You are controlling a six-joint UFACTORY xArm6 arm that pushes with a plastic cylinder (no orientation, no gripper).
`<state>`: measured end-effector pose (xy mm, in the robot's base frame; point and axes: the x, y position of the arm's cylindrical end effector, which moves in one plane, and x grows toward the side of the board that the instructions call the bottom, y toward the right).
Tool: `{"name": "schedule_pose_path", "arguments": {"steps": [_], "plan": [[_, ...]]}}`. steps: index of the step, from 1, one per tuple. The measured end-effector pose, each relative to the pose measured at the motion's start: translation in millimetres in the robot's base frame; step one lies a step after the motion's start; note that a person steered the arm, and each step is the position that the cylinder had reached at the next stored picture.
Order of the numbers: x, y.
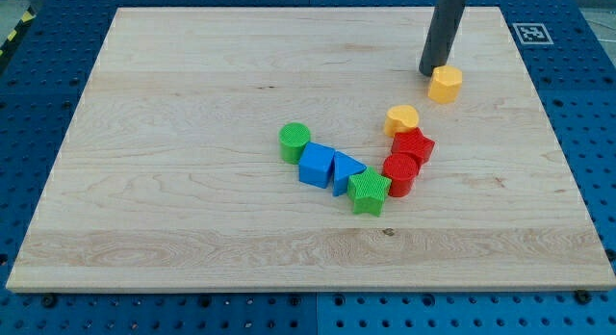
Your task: Move the yellow hexagon to the top of the yellow heart
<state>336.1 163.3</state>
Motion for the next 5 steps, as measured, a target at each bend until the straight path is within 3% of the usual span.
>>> {"name": "schedule_pose_path", "arguments": {"steps": [4,5], "plan": [[3,6],[29,6]]}}
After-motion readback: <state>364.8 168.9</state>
